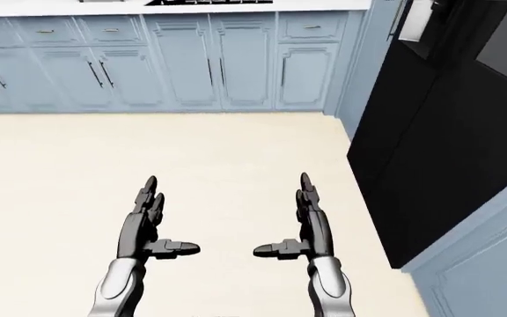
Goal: Navigate to the hood.
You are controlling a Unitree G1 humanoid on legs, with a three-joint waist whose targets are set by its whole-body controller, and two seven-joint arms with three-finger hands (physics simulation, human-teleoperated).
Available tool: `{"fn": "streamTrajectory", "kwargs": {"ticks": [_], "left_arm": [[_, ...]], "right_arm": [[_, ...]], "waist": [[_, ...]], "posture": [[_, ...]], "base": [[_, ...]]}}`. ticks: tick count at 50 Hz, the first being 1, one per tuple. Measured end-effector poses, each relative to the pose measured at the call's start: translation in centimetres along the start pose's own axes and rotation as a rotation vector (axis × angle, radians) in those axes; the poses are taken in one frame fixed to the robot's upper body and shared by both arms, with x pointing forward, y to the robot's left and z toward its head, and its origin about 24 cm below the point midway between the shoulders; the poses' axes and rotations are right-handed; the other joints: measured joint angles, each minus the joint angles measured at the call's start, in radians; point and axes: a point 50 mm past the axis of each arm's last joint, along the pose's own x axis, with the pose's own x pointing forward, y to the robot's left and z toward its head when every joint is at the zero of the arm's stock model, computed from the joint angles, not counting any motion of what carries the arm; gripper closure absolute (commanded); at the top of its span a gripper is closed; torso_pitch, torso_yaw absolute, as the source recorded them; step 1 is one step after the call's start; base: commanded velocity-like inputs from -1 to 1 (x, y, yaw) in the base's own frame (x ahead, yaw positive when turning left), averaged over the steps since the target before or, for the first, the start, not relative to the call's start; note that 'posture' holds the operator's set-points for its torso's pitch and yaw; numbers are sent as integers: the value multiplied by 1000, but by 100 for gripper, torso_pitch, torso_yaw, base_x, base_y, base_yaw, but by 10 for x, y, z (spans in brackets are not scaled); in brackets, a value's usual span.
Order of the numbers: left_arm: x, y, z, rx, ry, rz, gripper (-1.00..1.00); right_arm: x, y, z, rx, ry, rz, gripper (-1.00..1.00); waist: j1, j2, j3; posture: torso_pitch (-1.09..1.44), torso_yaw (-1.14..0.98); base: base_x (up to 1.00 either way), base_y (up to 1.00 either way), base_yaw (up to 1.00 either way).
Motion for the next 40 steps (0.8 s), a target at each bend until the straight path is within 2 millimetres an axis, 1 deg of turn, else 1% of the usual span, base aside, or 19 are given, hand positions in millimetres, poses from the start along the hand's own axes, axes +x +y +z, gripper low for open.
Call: {"fn": "streamTrajectory", "kwargs": {"ticks": [2, 3, 4, 5, 8, 10, 14, 16, 17, 18, 21, 23, 28, 30, 32, 33, 34, 36, 40], "left_arm": [[0, 0, 1, 0, -6, -1, -100], [0, -1, 1, 0, -8, -2, -100], [0, 1, 1, 6, -7, 2, -100], [0, 4, 0, 9, -2, 10, -100], [-3, 9, -7, 8, 32, 35, -100], [-3, 9, -7, 8, 34, 38, -100], [-1, 6, 0, 8, -2, 24, -100], [0, 5, 2, 7, -10, 18, -100], [0, 2, 0, 0, -1, 11, -100], [0, -1, -4, -4, 17, 1, -100], [-3, -4, -10, -5, 51, -15, -100], [-1, -2, -6, -3, 32, -11, -100], [1, -2, 3, -1, -17, -7, -100], [1, -3, 2, -2, -14, -10, -100], [0, -2, 1, -2, -8, -10, -100], [0, 0, 0, 4, -2, -4, -100], [0, 4, -2, 8, 9, 8, -100], [-2, 9, -6, 9, 27, 32, -100], [-2, 7, -5, 7, 23, 30, -100]], "right_arm": [[0, 0, 1, 1, -2, 1, -100], [0, 0, 2, 0, -6, 1, -100], [1, 3, 3, 6, -10, 6, -100], [2, 5, 2, 11, -6, 14, -100], [2, 9, -4, 12, 18, 30, -100], [2, 8, -3, 4, 20, 24, -100], [3, 5, 4, -23, -18, 3, -100], [4, 5, 4, -37, -25, -4, -100], [4, 2, 3, -46, -19, -12, -100], [3, -1, 0, -49, -4, -24, -100], [-1, -5, -8, -44, 39, -46, -100], [-2, -5, -4, -43, 26, -45, -100], [1, -2, 4, -41, -12, -29, -100], [1, -2, 3, -41, -8, -28, -100], [1, -2, 2, -41, -7, -28, -100], [2, 0, 2, -34, -6, -24, -100], [2, 4, 0, -29, 3, -14, -100], [2, 7, -4, -25, 22, 6, -100], [2, 4, -5, -28, 25, -2, -100]], "waist": [[-3, 31, -2], [-2, 52, -6], [4, 51, -10], [12, 38, -7], [24, 30, -10], [23, 14, -10], [22, -34, 6], [27, -70, -2], [18, -58, 0], [6, -52, 3], [-14, -74, -11], [-21, -65, -12], [-24, -12, -10], [-25, 15, -8], [-23, 58, -14], [-15, 59, -18], [-8, 50, -15], [0, 43, -12], [3, -5, -6]], "posture": [[0, 0], [0, 0], [0, 0], [0, 0], [0, 0], [0, 0], [0, 0], [0, 0], [0, 0], [0, 0], [0, 0], [0, 0], [0, 0], [0, 0], [0, 0], [0, 0], [0, 0], [0, 0], [0, 0]], "base": [[0, 0, 30], [0, 0, 30], [0, 0, 30], [0, 0, 30], [0, 0, 24], [0, 0, 4], [0, 0, 0], [0, 9, 0], [0, 36, 0], [0, 38, 0], [0, 39, 0], [0, 38, 0], [0, 39, 0], [0, 39, 0], [0, 40, 0], [0, 39, 0], [0, 40, 0], [0, 39, 0], [0, 39, 0]]}}
